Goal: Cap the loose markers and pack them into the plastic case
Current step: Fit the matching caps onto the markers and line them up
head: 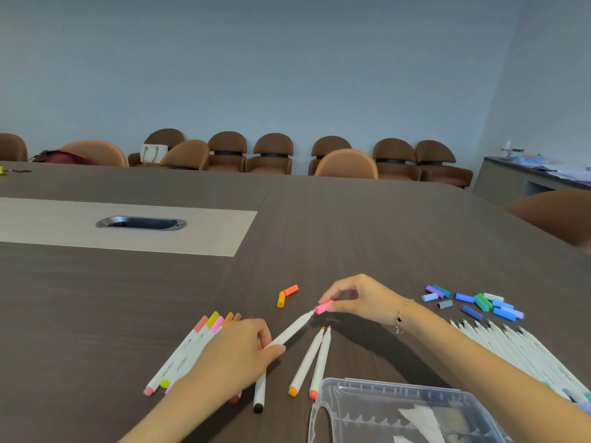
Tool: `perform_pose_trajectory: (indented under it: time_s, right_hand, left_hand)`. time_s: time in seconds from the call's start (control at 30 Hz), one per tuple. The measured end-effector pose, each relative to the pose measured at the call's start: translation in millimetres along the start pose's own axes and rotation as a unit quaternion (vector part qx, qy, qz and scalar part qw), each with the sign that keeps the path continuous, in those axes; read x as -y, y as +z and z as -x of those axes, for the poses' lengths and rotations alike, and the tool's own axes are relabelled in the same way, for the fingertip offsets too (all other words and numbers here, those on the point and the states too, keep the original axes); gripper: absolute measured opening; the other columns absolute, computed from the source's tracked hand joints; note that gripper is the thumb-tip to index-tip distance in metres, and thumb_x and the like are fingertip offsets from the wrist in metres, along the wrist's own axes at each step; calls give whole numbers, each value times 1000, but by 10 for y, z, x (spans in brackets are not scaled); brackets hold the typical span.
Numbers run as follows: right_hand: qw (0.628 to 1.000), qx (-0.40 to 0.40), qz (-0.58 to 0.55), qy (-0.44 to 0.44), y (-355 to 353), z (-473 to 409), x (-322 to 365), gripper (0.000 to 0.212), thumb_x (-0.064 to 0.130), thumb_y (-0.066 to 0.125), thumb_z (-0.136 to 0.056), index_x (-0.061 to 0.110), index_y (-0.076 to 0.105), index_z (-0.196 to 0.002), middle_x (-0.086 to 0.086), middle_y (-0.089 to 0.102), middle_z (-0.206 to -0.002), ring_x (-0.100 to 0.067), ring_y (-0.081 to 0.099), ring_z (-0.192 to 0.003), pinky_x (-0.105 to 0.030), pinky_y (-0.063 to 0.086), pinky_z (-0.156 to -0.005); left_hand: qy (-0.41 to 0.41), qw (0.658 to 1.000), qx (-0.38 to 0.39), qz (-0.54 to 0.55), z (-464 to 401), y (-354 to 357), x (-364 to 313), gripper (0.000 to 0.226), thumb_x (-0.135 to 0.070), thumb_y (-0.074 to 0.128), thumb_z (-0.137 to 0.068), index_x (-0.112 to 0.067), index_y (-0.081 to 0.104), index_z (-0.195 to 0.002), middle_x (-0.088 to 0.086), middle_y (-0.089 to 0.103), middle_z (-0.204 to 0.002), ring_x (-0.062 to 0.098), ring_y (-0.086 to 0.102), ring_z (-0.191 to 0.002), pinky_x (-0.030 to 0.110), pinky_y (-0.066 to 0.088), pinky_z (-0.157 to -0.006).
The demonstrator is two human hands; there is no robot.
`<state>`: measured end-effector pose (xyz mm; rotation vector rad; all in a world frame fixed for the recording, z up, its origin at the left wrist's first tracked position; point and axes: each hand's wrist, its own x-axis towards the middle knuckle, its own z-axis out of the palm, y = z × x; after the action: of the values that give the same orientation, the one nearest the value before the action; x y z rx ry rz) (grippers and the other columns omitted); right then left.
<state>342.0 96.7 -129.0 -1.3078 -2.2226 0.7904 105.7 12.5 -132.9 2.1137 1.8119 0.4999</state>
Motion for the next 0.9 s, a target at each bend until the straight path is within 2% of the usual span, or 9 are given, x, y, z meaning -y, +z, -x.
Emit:
perform_pose_trajectory:
  time_s: [0.1,0.2,0.27,0.43,0.57,0.67,0.8,0.83,0.9]
  right_hand:
    - [1000,7,-9,-8,8,19,19,16,34,67,-83,27,75,-95,13,69,-94,1,60,-87,-6,44,-64]
    - [1000,10,-25,-10,16,40,21,16,35,68,-82,28,75,-95,15,69,-94,-1,61,-90,-10,46,-69]
    - [1000,7,-28,-13,17,51,23,15,34,67,-82,29,75,-95,16,69,-93,-1,60,-90,-11,47,-70]
    - [999,16,-38,-17,8,76,31,15,32,68,-83,29,74,-95,14,70,-93,-2,61,-89,-12,47,-68]
    - [997,35,-61,-16,32,92,68,14,25,67,-84,25,74,-97,15,70,-87,-4,64,-85,-20,54,-78]
    - [995,49,-88,-14,-1,106,128,15,19,66,-85,18,74,-98,15,69,-79,-4,63,-74,-22,54,-78]
    - [990,52,-123,-54,-61,95,318,14,14,65,-86,9,74,-95,-6,69,-88,-12,62,-76,-27,55,-81]
    - [989,58,-123,-65,-77,66,382,14,13,64,-87,7,74,-95,-8,69,-88,-13,62,-77,-27,55,-81]
    - [989,76,-101,-71,-122,-12,498,16,12,63,-87,6,73,-99,0,71,-85,-12,64,-77,-28,56,-83]
  left_hand:
    - [-3,1000,10,-15,-19,25,-16,23,-49,56,-88,-30,53,-76,-12,58,-74,5,59,-88,21,36,-100]
    - [-6,1000,9,-5,-24,59,-11,24,-49,54,-89,-32,52,-74,-11,63,-79,5,60,-88,15,34,-91]
    - [-9,1000,7,-10,-34,75,-1,24,-50,54,-89,-32,53,-73,-10,67,-84,5,62,-89,15,34,-90]
    - [2,1000,4,-6,-31,94,-11,24,-48,52,-91,-31,52,-74,-10,70,-85,4,63,-84,11,37,-81]
    - [25,999,1,28,-21,112,-36,16,-45,48,-94,-34,57,-87,-19,61,-68,-2,59,-71,0,27,-61]
    - [35,998,19,56,2,113,-73,19,-40,46,-96,-32,63,-99,-19,58,-67,-2,55,-64,2,29,-58]
    - [23,994,36,100,79,151,-116,15,-36,47,-97,-34,56,-85,-15,59,-66,-2,53,-56,5,35,-51]
    - [21,994,32,103,94,167,-127,15,-36,47,-97,-35,54,-83,-15,59,-66,-2,54,-56,4,35,-51]
    - [19,994,18,103,116,167,-163,18,-37,47,-96,-34,54,-80,-13,60,-63,-3,55,-57,4,35,-52]
